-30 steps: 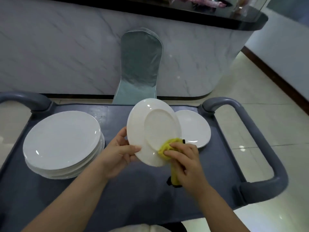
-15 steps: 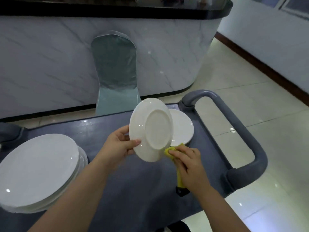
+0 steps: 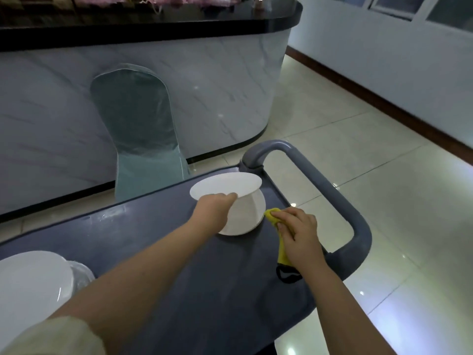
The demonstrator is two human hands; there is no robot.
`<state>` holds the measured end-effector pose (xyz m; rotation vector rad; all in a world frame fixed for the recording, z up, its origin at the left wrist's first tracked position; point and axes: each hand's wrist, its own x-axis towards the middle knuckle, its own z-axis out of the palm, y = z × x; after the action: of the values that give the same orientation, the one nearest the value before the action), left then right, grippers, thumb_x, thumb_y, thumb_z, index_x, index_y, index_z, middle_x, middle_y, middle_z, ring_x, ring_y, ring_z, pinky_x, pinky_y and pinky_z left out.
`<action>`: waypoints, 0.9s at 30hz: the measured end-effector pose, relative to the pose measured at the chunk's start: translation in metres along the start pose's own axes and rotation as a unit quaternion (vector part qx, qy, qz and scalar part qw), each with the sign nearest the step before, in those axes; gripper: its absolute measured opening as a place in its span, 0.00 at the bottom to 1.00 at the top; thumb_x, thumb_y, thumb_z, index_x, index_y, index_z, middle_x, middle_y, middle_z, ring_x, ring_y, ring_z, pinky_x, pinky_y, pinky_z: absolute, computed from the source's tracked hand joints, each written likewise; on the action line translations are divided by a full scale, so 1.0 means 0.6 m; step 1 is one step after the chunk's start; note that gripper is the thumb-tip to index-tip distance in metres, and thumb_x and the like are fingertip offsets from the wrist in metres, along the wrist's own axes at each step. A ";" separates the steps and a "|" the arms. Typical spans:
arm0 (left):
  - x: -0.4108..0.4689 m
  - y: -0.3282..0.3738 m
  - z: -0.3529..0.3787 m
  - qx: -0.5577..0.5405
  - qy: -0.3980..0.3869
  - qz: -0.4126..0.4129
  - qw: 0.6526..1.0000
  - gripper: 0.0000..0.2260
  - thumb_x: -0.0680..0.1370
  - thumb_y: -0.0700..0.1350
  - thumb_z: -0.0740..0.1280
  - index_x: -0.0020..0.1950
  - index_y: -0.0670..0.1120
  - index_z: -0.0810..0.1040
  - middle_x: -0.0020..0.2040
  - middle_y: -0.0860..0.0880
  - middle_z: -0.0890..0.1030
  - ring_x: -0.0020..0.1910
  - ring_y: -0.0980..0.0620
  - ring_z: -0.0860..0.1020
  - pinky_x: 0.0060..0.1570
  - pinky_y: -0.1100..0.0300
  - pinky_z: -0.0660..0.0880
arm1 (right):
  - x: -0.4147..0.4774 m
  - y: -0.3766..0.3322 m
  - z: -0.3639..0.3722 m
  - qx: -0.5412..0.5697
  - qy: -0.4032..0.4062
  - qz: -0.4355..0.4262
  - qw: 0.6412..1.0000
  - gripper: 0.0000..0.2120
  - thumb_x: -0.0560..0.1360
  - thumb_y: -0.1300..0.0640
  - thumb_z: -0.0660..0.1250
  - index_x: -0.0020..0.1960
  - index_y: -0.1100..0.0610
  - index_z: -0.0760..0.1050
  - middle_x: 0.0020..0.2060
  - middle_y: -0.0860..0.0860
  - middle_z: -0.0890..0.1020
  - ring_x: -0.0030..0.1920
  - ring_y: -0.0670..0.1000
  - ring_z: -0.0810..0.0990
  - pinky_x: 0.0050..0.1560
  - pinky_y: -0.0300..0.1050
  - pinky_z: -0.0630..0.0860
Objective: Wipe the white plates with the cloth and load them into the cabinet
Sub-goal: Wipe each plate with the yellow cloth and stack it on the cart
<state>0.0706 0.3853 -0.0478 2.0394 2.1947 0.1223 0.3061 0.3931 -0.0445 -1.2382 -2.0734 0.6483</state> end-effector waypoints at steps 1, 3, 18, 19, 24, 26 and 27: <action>0.001 0.001 0.009 0.022 -0.008 0.009 1.000 0.26 0.75 0.36 0.62 0.73 0.48 0.66 0.60 0.45 0.78 0.57 0.42 0.77 0.50 0.51 0.75 | 0.000 0.002 -0.001 0.003 -0.004 0.005 1.000 0.14 0.78 0.62 0.65 0.59 0.47 0.80 0.55 0.43 0.75 0.54 0.47 0.65 0.57 0.41 0.67; -0.001 0.003 0.028 0.056 -0.021 0.024 0.998 0.27 0.74 0.35 0.62 0.73 0.47 0.64 0.63 0.44 0.76 0.60 0.42 0.76 0.50 0.51 0.74 | -0.002 0.006 -0.002 0.005 -0.007 0.014 1.000 0.14 0.78 0.62 0.65 0.59 0.47 0.79 0.54 0.41 0.75 0.54 0.47 0.65 0.57 0.41 0.68; -0.072 0.009 0.107 0.055 -0.122 0.063 0.989 0.29 0.77 0.36 0.65 0.76 0.46 0.60 0.73 0.41 0.65 0.72 0.39 0.65 0.67 0.49 0.67 | -0.033 -0.031 0.052 0.006 -0.068 0.034 0.997 0.13 0.79 0.61 0.64 0.59 0.47 0.80 0.54 0.40 0.73 0.55 0.44 0.64 0.56 0.31 0.63; -0.080 0.006 0.094 0.026 -0.112 0.046 0.992 0.26 0.76 0.37 0.65 0.73 0.47 0.65 0.68 0.43 0.70 0.67 0.41 0.70 0.62 0.50 0.71 | -0.032 -0.043 0.057 0.010 -0.069 0.025 0.997 0.13 0.78 0.61 0.65 0.59 0.47 0.80 0.54 0.40 0.73 0.54 0.44 0.64 0.55 0.30 0.63; -0.174 -0.059 0.005 -0.150 0.084 -0.126 0.977 0.11 0.80 0.53 0.63 0.59 0.51 0.79 0.52 0.50 0.81 0.51 0.47 0.79 0.47 0.54 0.75 | -0.024 -0.146 0.108 0.039 -0.094 -0.077 0.992 0.14 0.78 0.63 0.65 0.59 0.49 0.80 0.54 0.41 0.73 0.53 0.47 0.65 0.56 0.32 0.63; -0.234 -0.107 -0.029 -0.189 0.141 -0.210 0.949 0.10 0.78 0.54 0.66 0.55 0.51 0.80 0.49 0.52 0.81 0.48 0.50 0.79 0.45 0.56 0.75 | -0.025 -0.196 0.140 0.045 -0.107 -0.136 0.984 0.13 0.78 0.63 0.65 0.59 0.51 0.80 0.54 0.44 0.74 0.52 0.49 0.65 0.55 0.34 0.63; -0.267 -0.132 -0.043 -0.202 0.164 -0.249 0.933 0.10 0.78 0.54 0.67 0.55 0.51 0.80 0.48 0.52 0.80 0.46 0.51 0.79 0.45 0.57 0.74 | -0.028 -0.221 0.157 0.048 -0.113 -0.162 0.979 0.13 0.77 0.63 0.65 0.58 0.52 0.81 0.54 0.45 0.74 0.52 0.49 0.65 0.55 0.35 0.63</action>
<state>-0.0007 0.2204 -0.0266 1.2749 2.5323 0.8260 0.1662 0.3117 -0.0226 -0.7751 -2.3311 0.7522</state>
